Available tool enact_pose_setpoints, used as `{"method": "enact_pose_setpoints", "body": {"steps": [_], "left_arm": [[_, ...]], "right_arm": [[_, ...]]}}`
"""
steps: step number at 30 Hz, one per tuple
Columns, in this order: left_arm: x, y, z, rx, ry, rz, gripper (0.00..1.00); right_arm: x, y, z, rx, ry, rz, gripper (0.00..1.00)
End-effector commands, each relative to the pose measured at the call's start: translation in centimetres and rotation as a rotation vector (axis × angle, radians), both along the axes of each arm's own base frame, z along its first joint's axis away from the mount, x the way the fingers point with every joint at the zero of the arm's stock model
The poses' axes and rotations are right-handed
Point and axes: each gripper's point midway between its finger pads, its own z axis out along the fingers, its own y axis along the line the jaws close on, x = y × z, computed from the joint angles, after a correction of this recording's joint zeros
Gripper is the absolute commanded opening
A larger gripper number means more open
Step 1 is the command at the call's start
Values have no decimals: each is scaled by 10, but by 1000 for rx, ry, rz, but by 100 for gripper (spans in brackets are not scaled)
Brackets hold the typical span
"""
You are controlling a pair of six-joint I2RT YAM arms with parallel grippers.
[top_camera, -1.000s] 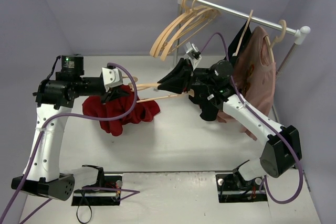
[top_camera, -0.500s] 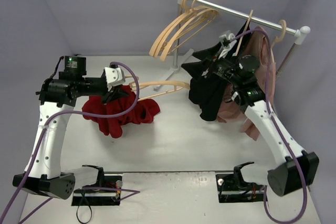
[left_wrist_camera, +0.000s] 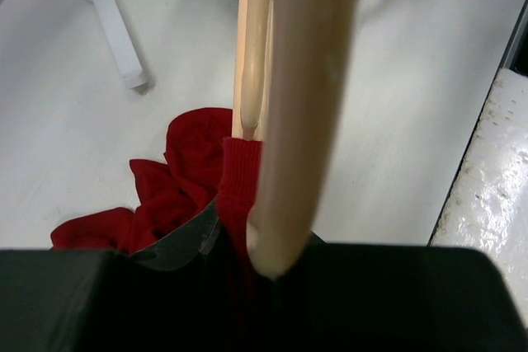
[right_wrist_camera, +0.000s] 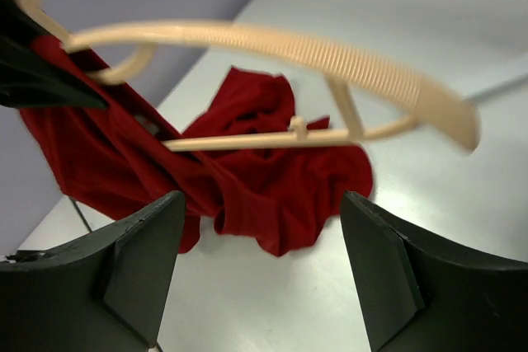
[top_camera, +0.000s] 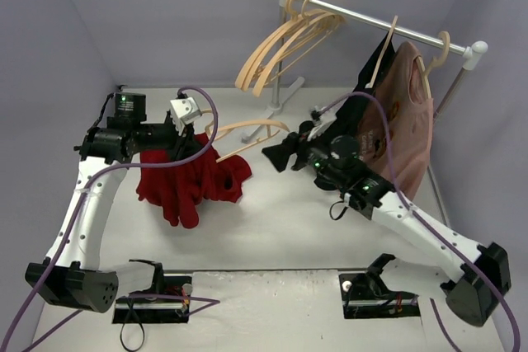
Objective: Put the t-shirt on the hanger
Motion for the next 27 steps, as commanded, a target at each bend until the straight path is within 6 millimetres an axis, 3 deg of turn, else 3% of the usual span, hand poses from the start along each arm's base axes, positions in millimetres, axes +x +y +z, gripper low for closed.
{"method": "enact_pose_setpoints", "body": {"steps": [1, 5, 11, 17, 27], "left_arm": [[3, -3, 42, -86, -153, 37, 0], [-3, -1, 38, -87, -146, 58, 0], [-7, 3, 41, -88, -149, 98, 0], [-7, 6, 39, -85, -136, 127, 0], [1, 11, 34, -69, -113, 180, 0]], "right_arm": [[16, 25, 3, 110, 47, -170, 70], [23, 54, -16, 115, 111, -196, 65], [23, 89, -28, 117, 143, -171, 64], [20, 101, -33, 133, 158, -152, 64], [7, 93, -22, 111, 87, -110, 64]]}}
